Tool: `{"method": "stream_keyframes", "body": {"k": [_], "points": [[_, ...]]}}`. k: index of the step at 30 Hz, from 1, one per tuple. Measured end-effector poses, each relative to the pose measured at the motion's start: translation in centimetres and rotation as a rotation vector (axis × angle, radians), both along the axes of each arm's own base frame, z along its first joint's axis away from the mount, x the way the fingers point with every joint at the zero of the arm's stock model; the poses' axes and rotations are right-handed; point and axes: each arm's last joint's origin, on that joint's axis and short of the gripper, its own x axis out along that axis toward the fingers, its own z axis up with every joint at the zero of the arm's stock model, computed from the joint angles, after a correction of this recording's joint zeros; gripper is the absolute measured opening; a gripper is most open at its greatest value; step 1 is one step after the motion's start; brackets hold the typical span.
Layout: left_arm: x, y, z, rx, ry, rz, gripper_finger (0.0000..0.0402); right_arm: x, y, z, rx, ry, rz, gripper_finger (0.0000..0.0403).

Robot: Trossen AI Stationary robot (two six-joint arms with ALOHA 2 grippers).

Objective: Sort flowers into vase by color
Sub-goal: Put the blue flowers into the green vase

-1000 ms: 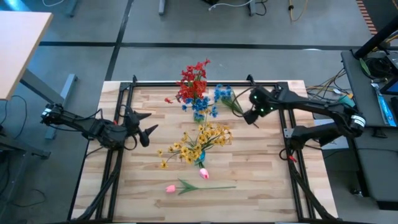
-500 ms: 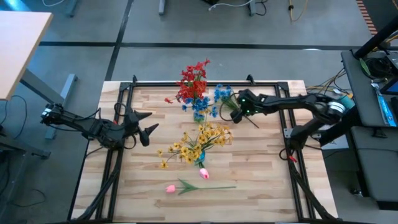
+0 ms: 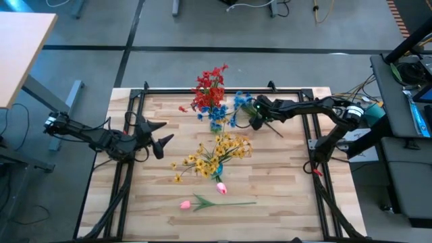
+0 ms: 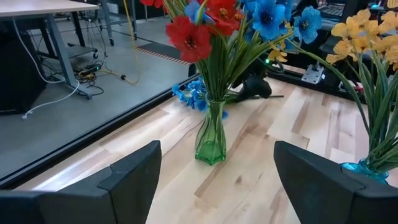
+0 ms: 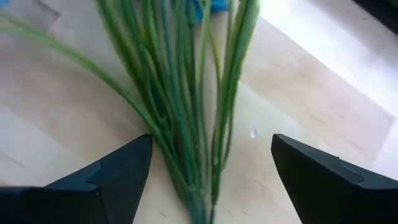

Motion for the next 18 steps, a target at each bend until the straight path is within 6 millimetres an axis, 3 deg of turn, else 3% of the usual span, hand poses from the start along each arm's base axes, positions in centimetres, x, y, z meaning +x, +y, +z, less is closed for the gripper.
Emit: {"method": "stream_keyframes", "body": {"k": [11,18], "points": [[0.1,0.0,0.1,-0.003,-0.014,0.000,0.0295,0.3,0.0,-1.1,0.070,-0.002,0.030,0.0273],[0.2,-0.1,0.4,-0.013,-0.044,0.000,0.0295,0.3,0.2,-1.1,0.116,-0.032,0.047,0.0183]]}}
